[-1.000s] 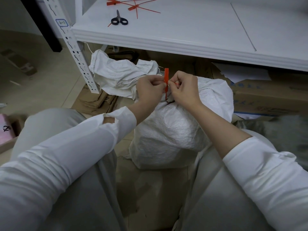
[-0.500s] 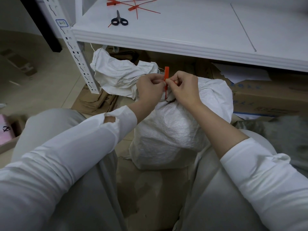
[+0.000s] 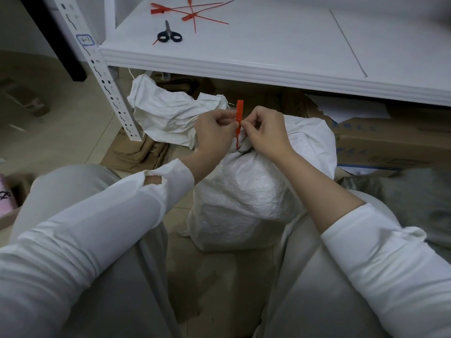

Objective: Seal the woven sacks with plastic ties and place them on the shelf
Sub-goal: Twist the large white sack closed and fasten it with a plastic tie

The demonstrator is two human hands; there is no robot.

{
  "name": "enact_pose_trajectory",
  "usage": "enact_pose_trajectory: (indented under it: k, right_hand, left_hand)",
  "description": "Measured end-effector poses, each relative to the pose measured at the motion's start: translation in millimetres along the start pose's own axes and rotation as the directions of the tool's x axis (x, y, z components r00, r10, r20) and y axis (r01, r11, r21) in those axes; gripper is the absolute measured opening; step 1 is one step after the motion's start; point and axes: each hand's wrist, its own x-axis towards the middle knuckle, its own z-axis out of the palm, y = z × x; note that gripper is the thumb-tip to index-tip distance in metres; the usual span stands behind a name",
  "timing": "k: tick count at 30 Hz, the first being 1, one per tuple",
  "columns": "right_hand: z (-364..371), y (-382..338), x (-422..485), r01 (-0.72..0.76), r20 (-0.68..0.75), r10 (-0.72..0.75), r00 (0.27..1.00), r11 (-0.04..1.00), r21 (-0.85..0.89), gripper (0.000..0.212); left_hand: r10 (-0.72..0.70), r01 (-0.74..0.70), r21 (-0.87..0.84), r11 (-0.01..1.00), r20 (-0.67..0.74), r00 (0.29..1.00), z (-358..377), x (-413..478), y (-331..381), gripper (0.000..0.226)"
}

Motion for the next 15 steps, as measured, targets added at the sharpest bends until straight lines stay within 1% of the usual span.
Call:
enact_pose_trajectory:
  k: [4, 9, 12, 15]
  right_hand:
    - [0.5, 0.2, 1.6, -0.011, 0.01, 0.011, 1.0, 1.0, -0.01, 0.011]
    - [-5.6, 0.6, 3.3, -0.005, 0.014, 0.005, 1.0, 1.0, 0.027, 0.006]
    - [-8.5, 0.6, 3.0, 0.002, 0.003, -0.002, 1.0, 1.0, 0.017, 0.008]
    - [-9.3, 1.0, 1.2, 0.008, -0.011, -0.007, 1.0, 1.0, 0.021, 0.004]
  left_hand:
    - [0.019, -0.019, 0.008, 1.0, 0.013, 1.0, 0.6, -1.1, -1.1, 0.022]
    - [0.034, -0.034, 0.001, 0.999, 0.006, 0.999, -1.2, 2.3, -1.8, 0.021]
    - [0.04, -0.04, -0.016, 0.999, -0.007, 0.999, -1.8, 2.7, -1.6, 0.02]
    - [0.034, -0.034, -0.025, 0.999, 0.002, 0.999, -1.7, 1.9, -1.0, 0.019]
